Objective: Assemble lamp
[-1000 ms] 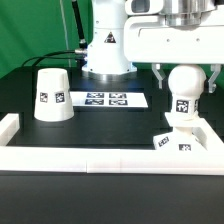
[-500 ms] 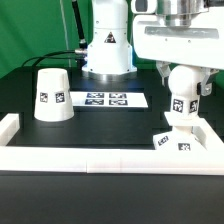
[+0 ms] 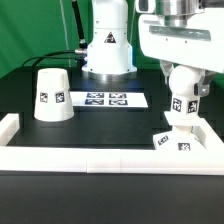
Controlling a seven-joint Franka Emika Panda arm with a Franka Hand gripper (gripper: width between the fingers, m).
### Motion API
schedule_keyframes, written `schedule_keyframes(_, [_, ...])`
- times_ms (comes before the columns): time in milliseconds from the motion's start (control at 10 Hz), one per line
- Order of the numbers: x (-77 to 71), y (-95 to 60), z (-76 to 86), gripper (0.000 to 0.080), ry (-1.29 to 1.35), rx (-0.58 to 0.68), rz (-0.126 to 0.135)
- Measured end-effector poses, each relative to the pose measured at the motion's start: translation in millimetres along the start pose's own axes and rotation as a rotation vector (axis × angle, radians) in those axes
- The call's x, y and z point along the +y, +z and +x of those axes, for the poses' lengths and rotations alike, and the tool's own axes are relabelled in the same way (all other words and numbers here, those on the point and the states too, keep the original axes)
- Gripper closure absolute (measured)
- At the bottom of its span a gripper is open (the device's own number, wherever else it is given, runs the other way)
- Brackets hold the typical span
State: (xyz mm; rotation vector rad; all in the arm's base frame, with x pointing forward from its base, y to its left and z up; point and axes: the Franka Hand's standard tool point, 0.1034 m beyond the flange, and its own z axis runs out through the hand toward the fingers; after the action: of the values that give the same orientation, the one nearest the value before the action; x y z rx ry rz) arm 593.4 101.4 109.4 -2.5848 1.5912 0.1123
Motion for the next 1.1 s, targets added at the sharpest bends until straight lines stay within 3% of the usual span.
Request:
schedule_keyframes(200, [-0.1,0.1,-0.3,0.0117,-0.042,0.000,0.000])
schedule_keyframes(1100, [-1.3,0.0,-8.0,0.0101,-0.797,0.012,-0.019])
